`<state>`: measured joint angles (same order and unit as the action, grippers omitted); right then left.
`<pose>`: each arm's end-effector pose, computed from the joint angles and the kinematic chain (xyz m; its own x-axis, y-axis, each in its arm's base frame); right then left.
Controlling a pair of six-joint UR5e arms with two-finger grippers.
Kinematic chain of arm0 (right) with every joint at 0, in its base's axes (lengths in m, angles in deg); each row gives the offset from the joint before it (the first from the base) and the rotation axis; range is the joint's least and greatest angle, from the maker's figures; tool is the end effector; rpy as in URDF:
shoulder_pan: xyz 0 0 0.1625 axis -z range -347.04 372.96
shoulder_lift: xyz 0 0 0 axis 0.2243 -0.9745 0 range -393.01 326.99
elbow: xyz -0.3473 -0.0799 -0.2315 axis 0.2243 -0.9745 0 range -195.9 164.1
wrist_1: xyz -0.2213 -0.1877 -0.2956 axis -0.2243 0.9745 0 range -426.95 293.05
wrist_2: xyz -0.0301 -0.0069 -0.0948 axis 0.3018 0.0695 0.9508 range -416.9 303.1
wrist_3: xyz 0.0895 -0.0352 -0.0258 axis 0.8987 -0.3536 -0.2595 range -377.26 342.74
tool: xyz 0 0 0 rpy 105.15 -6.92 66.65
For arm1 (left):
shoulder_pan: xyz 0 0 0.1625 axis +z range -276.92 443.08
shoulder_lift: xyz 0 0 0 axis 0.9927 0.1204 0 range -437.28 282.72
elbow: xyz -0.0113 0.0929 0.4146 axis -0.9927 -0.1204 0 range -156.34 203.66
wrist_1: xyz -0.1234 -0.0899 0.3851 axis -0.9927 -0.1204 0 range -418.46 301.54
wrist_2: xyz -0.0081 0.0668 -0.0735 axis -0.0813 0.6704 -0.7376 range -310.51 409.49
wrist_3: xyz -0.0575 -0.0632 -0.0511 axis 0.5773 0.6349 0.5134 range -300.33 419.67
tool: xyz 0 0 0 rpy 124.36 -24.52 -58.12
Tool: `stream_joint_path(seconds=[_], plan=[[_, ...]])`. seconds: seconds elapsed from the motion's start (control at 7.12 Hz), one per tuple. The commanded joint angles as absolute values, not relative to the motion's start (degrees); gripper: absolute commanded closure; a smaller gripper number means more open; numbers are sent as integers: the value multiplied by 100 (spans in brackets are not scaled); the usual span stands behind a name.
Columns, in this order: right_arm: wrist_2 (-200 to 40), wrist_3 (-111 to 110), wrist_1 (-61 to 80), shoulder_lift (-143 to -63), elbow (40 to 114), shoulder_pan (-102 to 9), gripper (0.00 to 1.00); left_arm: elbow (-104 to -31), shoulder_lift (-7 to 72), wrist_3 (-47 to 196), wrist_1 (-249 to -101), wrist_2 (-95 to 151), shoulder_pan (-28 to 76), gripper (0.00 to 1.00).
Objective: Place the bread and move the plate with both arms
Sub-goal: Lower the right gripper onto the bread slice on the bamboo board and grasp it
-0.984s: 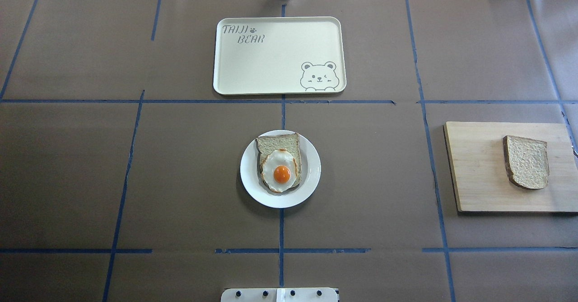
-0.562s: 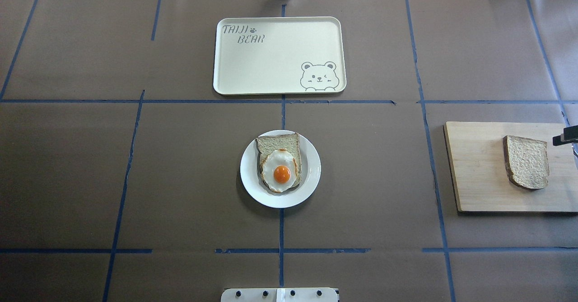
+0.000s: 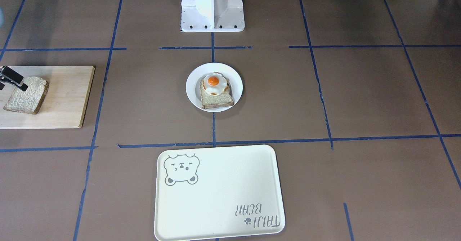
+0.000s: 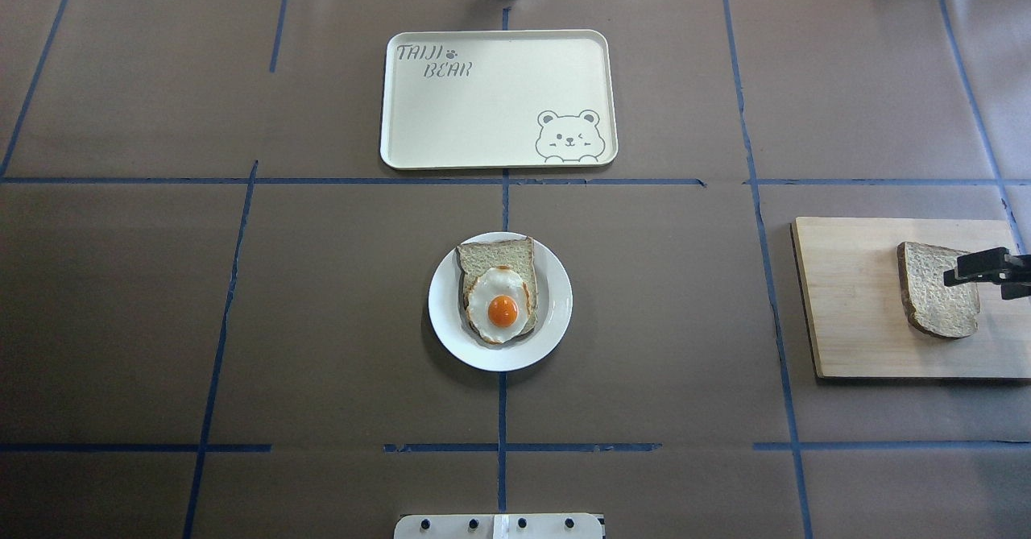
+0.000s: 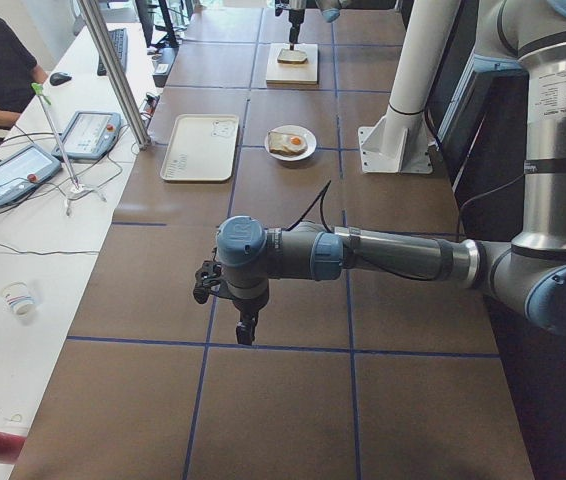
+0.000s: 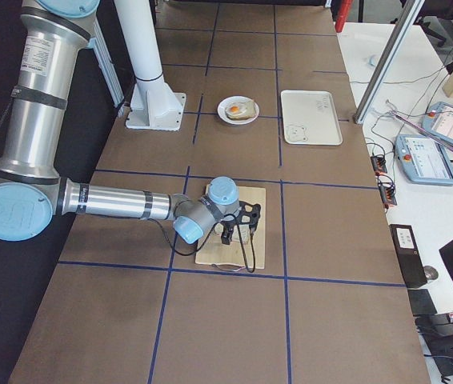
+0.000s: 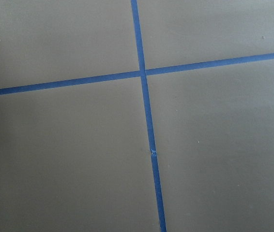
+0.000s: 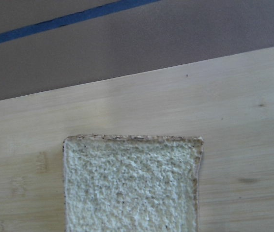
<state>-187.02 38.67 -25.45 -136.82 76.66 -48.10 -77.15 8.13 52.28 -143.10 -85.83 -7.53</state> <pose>-0.1373 -0.3910 0.6520 0.5881 0.1785 0.7889 -0.1822 0.9795 -0.0858 -0.0675 -0.4559 0.6122 0.6988 0.1315 -0.7031 -0.0797 0.9911 0.1062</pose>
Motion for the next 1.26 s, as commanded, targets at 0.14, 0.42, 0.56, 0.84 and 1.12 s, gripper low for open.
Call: stream_joint_path(seconds=[0.14, 0.42, 0.56, 0.84, 1.12], plan=[[-18602, 3838, -2556, -13645, 7401, -4725, 6, -7776, 824, 5228, -14310, -8595, -753, 0], [-18575, 3847, -2547, -13645, 7401, -4690, 14, -7795, 824, 5228, -14310, -8595, -762, 0], [-18575, 3847, -2547, -13645, 7392, -4689, 20, -7803, 824, 5228, -14310, -8595, -762, 0], [-18452, 3847, -2547, -13628, 7401, -4655, 27, -7803, 841, 5228, -14301, -8603, -762, 0], [-18443, 3847, -2547, -13637, 7392, -4645, 39, -7795, 867, 5228, -14284, -8595, -753, 0]])
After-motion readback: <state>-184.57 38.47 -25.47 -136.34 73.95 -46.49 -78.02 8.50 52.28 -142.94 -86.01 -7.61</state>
